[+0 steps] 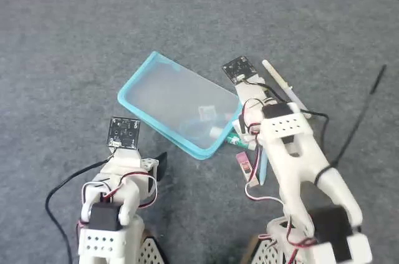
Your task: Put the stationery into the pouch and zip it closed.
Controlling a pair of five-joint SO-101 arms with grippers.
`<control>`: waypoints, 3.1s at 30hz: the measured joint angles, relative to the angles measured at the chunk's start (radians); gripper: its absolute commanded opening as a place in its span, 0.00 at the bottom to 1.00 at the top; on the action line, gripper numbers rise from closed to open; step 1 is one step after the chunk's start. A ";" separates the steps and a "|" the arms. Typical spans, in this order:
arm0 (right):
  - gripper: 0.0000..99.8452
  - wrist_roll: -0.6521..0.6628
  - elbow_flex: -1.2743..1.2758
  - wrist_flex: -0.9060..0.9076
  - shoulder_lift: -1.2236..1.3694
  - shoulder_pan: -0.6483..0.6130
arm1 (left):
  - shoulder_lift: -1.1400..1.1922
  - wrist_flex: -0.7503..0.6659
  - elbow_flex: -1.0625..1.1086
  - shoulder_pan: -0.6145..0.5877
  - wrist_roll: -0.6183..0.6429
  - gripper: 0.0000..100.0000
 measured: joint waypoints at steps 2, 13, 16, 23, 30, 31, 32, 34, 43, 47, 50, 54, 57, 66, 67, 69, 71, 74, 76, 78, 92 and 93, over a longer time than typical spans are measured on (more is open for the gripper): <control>0.34 -0.077 -0.002 -0.048 0.034 -0.012 | 0.000 0.000 0.000 0.000 0.000 0.23; 0.34 -0.431 -0.137 -0.138 0.261 -0.023 | 0.000 0.000 0.000 0.000 0.000 0.23; 0.34 -0.459 -0.170 -0.129 0.279 -0.009 | 0.000 0.000 0.000 0.000 0.000 0.23; 0.34 -0.661 -0.250 -0.127 0.279 0.025 | 0.000 0.000 0.000 0.000 0.000 0.23; 0.34 -0.738 -0.264 -0.094 0.279 -0.037 | 0.000 0.000 0.000 0.000 0.000 0.23; 0.34 -0.738 -0.270 -0.086 0.279 -0.041 | 0.000 0.000 0.000 0.000 0.000 0.23; 0.34 -0.738 -0.276 -0.081 0.279 -0.043 | 0.000 0.000 0.000 0.000 0.000 0.23; 0.34 -0.738 -0.279 -0.080 0.279 -0.057 | 0.000 0.000 0.000 0.000 0.000 0.23; 0.34 -0.661 -0.388 -0.100 0.379 -0.160 | 0.000 0.000 0.000 0.000 0.000 0.23; 0.34 -0.660 -0.450 -0.101 0.454 -0.157 | 0.000 0.000 0.000 0.000 0.000 0.23; 0.34 -0.700 -0.468 -0.068 0.474 -0.155 | 0.000 0.000 0.000 0.000 0.000 0.23; 0.34 -0.770 -0.517 0.092 0.468 -0.114 | 0.000 0.000 0.000 0.000 0.000 0.23; 0.34 -0.775 -0.526 0.137 0.423 -0.083 | 0.000 0.000 0.000 0.000 0.000 0.23; 0.34 -0.781 -0.377 0.074 0.350 -0.071 | 0.000 0.000 0.000 0.000 0.000 0.23; 0.34 -0.781 -0.370 0.061 0.350 -0.071 | 0.000 0.000 0.000 0.000 0.000 0.23; 0.34 -0.781 -0.368 0.046 0.350 -0.071 | 0.000 0.000 0.000 0.000 0.000 0.23; 0.34 -0.781 -0.368 0.035 0.350 -0.071 | 0.000 0.000 0.000 0.000 0.000 0.23; 0.34 -0.781 -0.370 0.025 0.385 -0.069 | 0.000 0.000 0.000 0.000 0.000 0.23; 0.34 -0.781 -0.387 0.023 0.431 -0.063 | 0.000 0.000 0.000 0.000 0.000 0.23; 0.34 -0.781 -0.428 0.023 0.471 -0.058 | 0.000 0.000 0.000 0.000 0.000 0.23; 0.32 -0.784 -0.689 0.063 0.609 -0.058 | 0.000 0.000 0.000 0.000 0.000 0.23; 0.29 -0.784 -0.697 0.055 0.628 -0.058 | 0.000 0.000 0.000 0.000 0.000 0.23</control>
